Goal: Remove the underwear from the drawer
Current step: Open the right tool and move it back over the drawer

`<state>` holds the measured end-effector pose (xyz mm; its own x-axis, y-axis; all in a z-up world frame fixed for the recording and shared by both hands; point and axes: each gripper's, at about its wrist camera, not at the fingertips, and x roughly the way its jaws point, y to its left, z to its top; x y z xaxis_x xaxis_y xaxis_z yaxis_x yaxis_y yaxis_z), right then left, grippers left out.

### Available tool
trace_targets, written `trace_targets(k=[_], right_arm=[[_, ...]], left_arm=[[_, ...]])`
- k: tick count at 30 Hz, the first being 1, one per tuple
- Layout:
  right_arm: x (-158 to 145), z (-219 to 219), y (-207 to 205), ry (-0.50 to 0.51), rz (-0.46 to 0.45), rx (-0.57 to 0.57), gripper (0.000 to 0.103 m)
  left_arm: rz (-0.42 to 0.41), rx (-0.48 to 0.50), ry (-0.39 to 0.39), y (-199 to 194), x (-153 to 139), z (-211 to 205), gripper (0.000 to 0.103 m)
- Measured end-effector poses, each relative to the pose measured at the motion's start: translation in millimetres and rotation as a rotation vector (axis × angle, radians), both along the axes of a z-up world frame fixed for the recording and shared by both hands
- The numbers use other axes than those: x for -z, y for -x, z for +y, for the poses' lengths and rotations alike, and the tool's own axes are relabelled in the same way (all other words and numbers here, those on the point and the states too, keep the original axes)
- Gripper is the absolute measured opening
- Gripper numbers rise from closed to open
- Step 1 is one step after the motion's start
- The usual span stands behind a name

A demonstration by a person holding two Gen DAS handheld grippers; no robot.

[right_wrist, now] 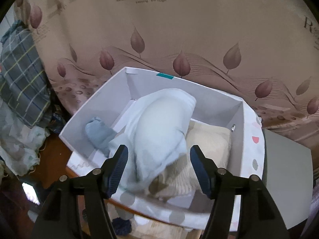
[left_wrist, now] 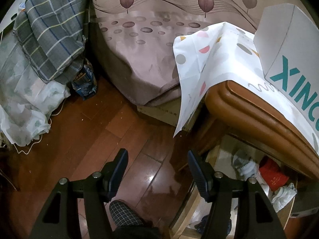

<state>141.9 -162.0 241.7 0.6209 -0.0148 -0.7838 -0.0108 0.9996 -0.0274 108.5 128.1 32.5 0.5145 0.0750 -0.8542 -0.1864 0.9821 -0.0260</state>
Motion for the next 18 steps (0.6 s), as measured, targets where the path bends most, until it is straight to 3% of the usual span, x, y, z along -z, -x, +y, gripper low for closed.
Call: trace_targets(k=[9,14,18], right_arm=[[-0.4,7.2,77.5,0.031,0.005,-0.115,0.065],[32.1,3.3,117.8,0.078,0.073,-0.183,0.068],[77.8,-4.6,139.9,0.113,0.170,-0.241,0.068]], left_arm=[[0.022,-0.005,-0.003,-2.9,4.0,1.4,0.063],[0.024,-0.021,0.013,-3.1,4.2,5.9,0.063],[0.033,-0.030,0.030,-3.7,5.2,9.1,0.063]])
